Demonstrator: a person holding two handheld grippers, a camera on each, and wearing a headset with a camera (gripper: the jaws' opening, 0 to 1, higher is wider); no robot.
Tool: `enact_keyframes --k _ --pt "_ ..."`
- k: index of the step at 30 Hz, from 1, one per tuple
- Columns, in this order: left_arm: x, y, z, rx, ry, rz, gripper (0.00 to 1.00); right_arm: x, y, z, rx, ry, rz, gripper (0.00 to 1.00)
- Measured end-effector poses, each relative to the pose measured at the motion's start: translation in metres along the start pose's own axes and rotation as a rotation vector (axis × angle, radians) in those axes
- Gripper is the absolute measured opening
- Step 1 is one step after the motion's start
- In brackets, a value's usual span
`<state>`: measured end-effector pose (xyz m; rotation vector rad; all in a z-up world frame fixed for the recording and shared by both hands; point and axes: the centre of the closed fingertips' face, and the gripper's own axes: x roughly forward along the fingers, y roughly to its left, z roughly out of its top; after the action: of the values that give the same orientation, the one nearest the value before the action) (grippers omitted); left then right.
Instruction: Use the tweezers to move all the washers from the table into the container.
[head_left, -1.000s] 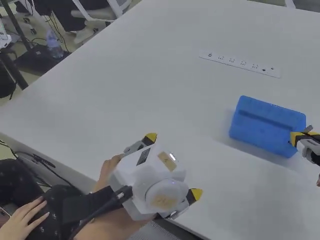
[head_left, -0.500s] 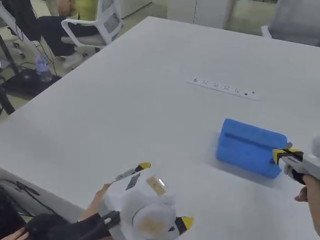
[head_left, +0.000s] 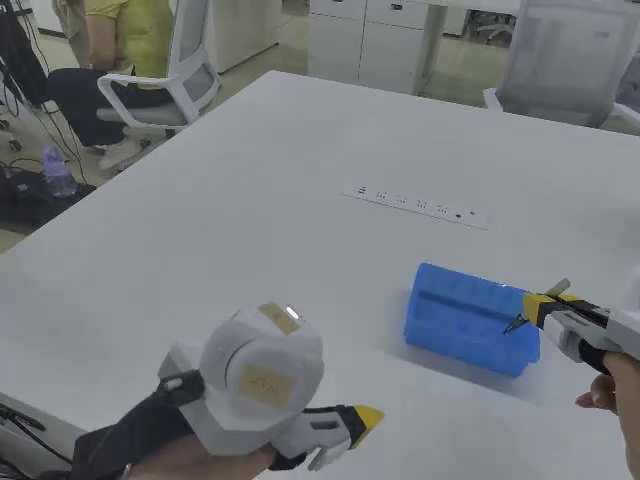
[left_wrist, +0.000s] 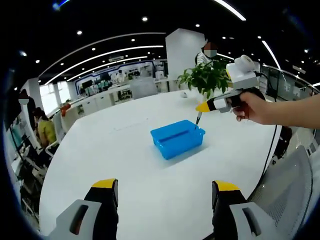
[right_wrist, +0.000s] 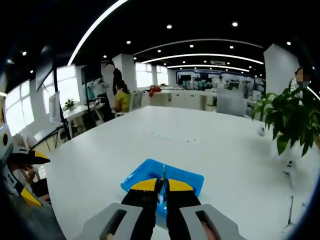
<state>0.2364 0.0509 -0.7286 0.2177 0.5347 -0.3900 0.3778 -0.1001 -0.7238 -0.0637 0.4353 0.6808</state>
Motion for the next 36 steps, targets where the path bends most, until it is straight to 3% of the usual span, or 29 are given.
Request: enact_keyframes --k 2,5,7,9,11,14,18,19,21,25,28,32,36 --pt "0.000 -0.005 0.016 0.022 -0.026 -0.029 0.72 -0.005 0.008 0.001 -0.020 -0.002 0.029 0.02" --pt "0.000 -0.016 0.036 0.026 -0.052 -0.106 0.64 -0.013 0.033 -0.001 -0.063 0.010 0.124 0.02" --pt "-0.001 -0.019 0.049 0.033 -0.074 -0.129 0.56 -0.019 0.048 -0.004 -0.096 0.030 0.180 0.02" --pt "-0.002 -0.028 0.062 0.038 -0.101 -0.188 0.47 -0.023 0.059 -0.007 -0.144 0.040 0.212 0.02" --pt "-0.001 -0.037 0.070 0.020 -0.111 -0.252 0.40 -0.028 0.072 -0.012 -0.201 0.059 0.259 0.02" --pt "0.000 -0.049 0.078 0.047 -0.125 -0.336 0.30 -0.034 0.089 -0.019 -0.244 0.081 0.327 0.02" --pt "0.003 -0.063 0.081 0.051 -0.121 -0.432 0.20 -0.039 0.105 -0.031 -0.286 0.118 0.409 0.02" --pt "0.004 -0.068 0.077 0.073 -0.097 -0.468 0.16 -0.041 0.109 -0.036 -0.312 0.133 0.434 0.02" --pt "0.007 -0.072 0.074 0.112 -0.093 -0.486 0.12 -0.043 0.113 -0.040 -0.346 0.143 0.454 0.02" --pt "0.007 -0.087 0.064 0.176 -0.056 -0.574 0.11 -0.051 0.124 -0.046 -0.367 0.166 0.513 0.02" --pt "0.009 -0.096 0.066 0.195 -0.072 -0.604 0.08 -0.056 0.132 -0.060 -0.426 0.212 0.558 0.02" --pt "0.009 -0.108 0.059 0.261 -0.056 -0.662 0.08 -0.057 0.136 -0.074 -0.470 0.250 0.567 0.02" --pt "0.013 -0.112 0.049 0.335 -0.030 -0.682 0.03 -0.057 0.137 -0.084 -0.522 0.282 0.573 0.02"
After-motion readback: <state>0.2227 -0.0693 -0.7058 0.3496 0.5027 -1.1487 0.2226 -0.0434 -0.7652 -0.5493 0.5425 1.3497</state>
